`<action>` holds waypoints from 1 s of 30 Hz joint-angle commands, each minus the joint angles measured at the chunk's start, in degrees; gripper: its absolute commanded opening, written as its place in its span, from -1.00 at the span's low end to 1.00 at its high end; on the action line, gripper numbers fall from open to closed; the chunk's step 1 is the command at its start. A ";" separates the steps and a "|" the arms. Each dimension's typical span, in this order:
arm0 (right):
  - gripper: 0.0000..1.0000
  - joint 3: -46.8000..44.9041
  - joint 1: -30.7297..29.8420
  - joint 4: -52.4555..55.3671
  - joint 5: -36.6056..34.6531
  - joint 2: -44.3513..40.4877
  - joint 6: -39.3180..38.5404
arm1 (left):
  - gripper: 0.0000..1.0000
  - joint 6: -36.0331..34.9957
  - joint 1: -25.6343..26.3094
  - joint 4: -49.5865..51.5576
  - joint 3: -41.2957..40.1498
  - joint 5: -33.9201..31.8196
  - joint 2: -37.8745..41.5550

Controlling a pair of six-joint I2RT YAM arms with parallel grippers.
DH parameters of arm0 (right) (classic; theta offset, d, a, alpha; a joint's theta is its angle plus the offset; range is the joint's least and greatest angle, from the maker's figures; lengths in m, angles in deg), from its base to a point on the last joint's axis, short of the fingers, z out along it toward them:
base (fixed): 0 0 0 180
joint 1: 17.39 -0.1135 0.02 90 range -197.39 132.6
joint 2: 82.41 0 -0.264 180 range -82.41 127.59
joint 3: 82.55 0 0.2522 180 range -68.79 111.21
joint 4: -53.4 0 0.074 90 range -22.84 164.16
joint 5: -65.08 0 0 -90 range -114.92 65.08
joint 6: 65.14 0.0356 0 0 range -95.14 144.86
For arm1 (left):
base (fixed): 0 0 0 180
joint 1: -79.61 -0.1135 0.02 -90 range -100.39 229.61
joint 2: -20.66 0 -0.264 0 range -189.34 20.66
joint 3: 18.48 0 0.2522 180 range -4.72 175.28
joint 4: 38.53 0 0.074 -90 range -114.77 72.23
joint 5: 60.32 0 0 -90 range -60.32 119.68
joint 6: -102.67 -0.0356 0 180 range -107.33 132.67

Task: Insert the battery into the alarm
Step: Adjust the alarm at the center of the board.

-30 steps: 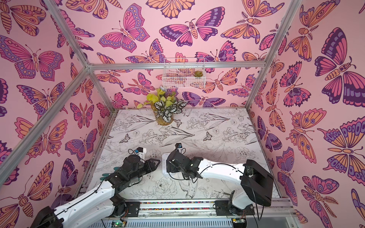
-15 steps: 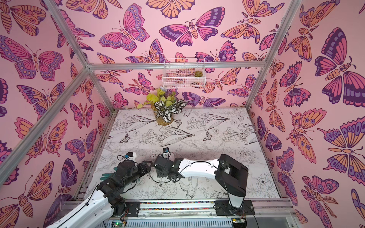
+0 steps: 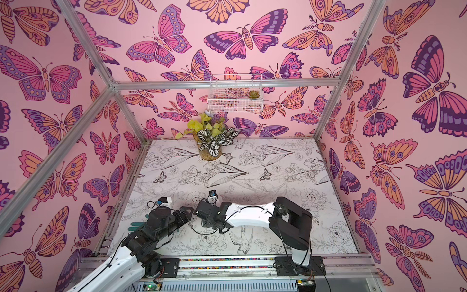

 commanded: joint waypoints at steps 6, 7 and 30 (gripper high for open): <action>0.32 0.68 -0.28 -0.54 0.20 1.86 1.51 | 0.62 0.64 -0.27 1.10 -0.53 0.38 0.24; 0.27 0.51 -0.25 -0.65 0.21 1.44 1.48 | 0.62 0.28 -0.27 1.02 -0.34 0.84 0.26; 0.09 -25.11 3.57 -32.14 15.28 -27.95 0.56 | 0.73 -1.77 3.66 -21.33 2.65 16.67 -9.09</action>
